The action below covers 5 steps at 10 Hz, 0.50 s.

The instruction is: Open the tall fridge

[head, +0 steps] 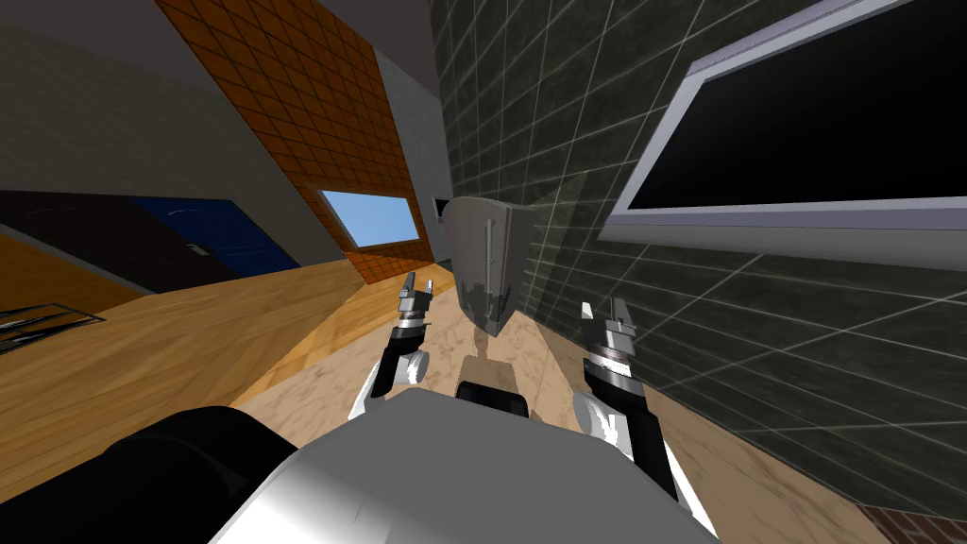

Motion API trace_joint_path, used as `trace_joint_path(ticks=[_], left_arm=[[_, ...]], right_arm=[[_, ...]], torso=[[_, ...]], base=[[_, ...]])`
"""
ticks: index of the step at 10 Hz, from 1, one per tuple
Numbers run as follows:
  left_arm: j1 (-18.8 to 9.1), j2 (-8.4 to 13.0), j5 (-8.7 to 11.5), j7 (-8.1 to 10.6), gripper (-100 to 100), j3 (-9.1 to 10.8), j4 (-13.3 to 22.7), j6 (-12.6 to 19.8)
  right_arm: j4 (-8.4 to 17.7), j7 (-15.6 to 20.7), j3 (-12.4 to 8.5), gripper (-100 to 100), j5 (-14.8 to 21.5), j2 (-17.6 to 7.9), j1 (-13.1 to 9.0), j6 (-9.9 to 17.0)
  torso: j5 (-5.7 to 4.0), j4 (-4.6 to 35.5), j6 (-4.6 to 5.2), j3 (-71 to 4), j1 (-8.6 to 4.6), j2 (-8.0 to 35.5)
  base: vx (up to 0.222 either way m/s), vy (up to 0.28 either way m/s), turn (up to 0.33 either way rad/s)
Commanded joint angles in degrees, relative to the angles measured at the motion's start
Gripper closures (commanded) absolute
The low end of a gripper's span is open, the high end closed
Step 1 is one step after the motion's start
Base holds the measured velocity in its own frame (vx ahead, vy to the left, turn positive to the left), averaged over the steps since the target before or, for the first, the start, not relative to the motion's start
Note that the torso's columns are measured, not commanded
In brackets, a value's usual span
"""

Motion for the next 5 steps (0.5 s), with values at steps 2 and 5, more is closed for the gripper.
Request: trace_joint_path(ticks=[2,5], left_arm=[[0.0,0.0,0.0,0.0,0,0.0,0.0,0.0],[0.0,0.0,0.0,0.0,0,0.0,-0.01,0.0]], right_arm=[[0.0,0.0,0.0,0,0.0,0.0,0.0,0.0],[-0.01,0.0,0.0,0,0.0,0.0,0.0,0.0]], torso=[[0.0,6.0,0.0,-12.0,0.0,5.97],[0.0,18.46,0.0,-36.92,0.0,18.45]], base=[[0.0,0.0,0.0],[0.0,0.0,0.0]])
